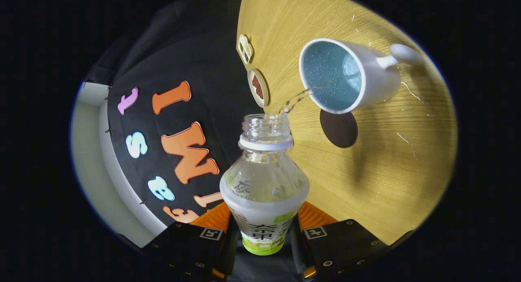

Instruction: Take the bottle from table, then pour the juice into the cup, finally place the bottle on the coaster

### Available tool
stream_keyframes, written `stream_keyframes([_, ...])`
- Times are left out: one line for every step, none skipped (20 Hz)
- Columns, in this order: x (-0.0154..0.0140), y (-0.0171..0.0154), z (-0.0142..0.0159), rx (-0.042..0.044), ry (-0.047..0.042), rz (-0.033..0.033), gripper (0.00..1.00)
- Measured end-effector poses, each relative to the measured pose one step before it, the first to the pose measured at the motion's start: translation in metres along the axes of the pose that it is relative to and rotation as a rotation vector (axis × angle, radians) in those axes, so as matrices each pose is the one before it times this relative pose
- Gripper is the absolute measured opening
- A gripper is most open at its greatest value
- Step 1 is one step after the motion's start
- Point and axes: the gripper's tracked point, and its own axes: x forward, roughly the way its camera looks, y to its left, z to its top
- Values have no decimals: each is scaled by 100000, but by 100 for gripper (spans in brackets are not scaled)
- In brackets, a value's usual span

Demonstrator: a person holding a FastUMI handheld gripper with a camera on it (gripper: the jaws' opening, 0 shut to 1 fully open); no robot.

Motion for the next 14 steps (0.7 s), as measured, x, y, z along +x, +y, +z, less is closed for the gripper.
stream_keyframes([-67,125,29,455,-162,14,57])
stream_keyframes([-31,163,159,240,-252,283,57])
stream_keyframes([-58,238,-44,104,28,444,57])
stream_keyframes([-109,156,62,249,13,305,57])
stream_keyframes([-13,131,88,462,-148,88,58])
stream_keyframes([-24,67,95,465,-175,-139,58])
stream_keyframes([-17,-20,-4,544,-194,-272,58])
stream_keyframes([0,81,136,561,-282,143,58])
stream_keyframes([-92,220,-37,624,202,283,58])
stream_keyframes([-22,152,-129,435,344,370,58])
stream_keyframes([6,108,-39,431,160,107,58])
stream_keyframes([-98,87,-36,494,91,-18,58])
stream_keyframes([-98,-1,-11,406,128,-133,58])
stream_keyframes([46,16,1,267,-114,124,58])
